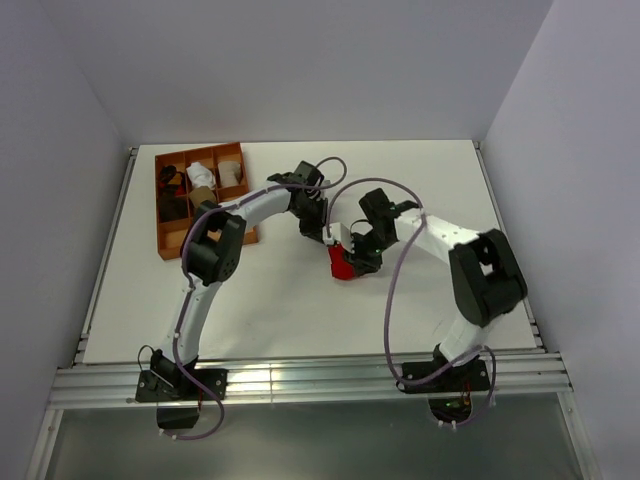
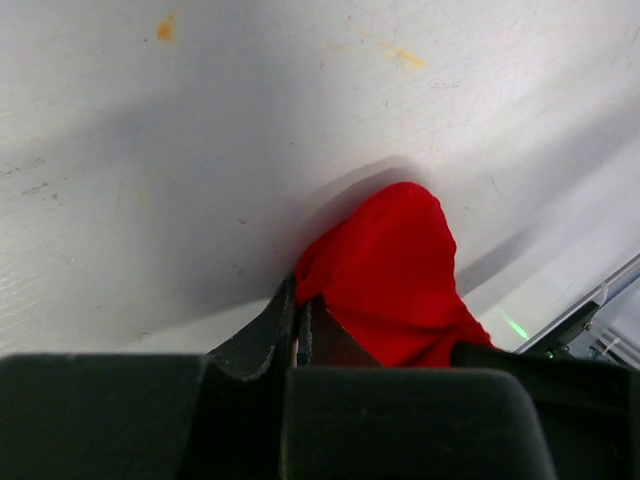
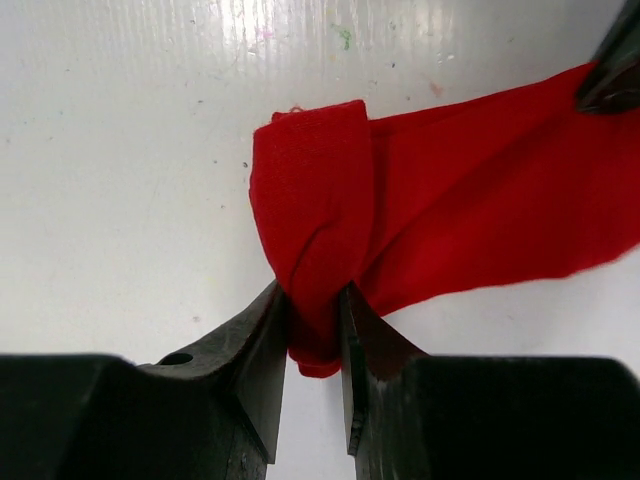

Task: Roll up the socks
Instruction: Roll the sock at the center of the board.

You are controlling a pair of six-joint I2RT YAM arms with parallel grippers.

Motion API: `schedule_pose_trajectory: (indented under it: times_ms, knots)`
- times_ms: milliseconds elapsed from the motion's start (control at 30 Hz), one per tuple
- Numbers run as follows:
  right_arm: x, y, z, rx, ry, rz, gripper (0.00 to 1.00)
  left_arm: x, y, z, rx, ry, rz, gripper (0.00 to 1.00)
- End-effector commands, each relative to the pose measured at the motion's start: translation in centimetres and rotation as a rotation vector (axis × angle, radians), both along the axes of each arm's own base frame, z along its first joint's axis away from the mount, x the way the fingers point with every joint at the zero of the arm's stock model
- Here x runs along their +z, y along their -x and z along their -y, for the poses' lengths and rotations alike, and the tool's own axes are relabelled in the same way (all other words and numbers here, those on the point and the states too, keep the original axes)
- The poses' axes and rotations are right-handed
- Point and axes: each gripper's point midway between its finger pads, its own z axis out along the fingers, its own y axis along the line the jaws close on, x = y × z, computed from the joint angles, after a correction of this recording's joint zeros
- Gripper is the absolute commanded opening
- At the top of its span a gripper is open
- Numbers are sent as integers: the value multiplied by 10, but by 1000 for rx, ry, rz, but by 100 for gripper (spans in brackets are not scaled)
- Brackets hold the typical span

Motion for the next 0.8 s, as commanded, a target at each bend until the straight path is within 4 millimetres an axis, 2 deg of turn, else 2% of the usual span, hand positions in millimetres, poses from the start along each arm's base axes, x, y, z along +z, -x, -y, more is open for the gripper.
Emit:
schedule_pose_trajectory:
  times_ms: [0, 133, 267, 333, 400, 567, 600, 633, 700, 767]
  knots:
    - [-3, 44, 16, -5, 53, -319, 24, -13, -19, -23, 74, -109, 78, 0]
    - [-8, 43, 13, -33, 58, -429, 24, -18, -15, -25, 88, -112, 62, 0]
    - [-25, 45, 17, -89, 109, -551, 24, -15, -8, -22, 92, -76, 57, 0]
    - [-24, 41, 12, -95, 101, -590, 24, -18, -2, -20, 87, -73, 57, 0]
    - [-26, 44, 14, -119, 118, -677, 24, -13, -1, -19, 98, -75, 70, 0]
    - [-30, 37, 12, -138, 135, -781, 24, -5, 2, -21, 107, -93, 116, 1]
    - [-27, 39, 13, -141, 132, -815, 23, -2, 1, -22, 129, -93, 115, 2]
    - [-27, 35, 15, -147, 132, -816, 24, -5, 6, -24, 131, -95, 105, 7]
    - [-35, 34, 19, -172, 175, -840, 24, 8, 3, -22, 137, -64, 145, 15]
    - [-40, 34, 21, -169, 187, -867, 24, 16, 4, -23, 139, -60, 193, 18]
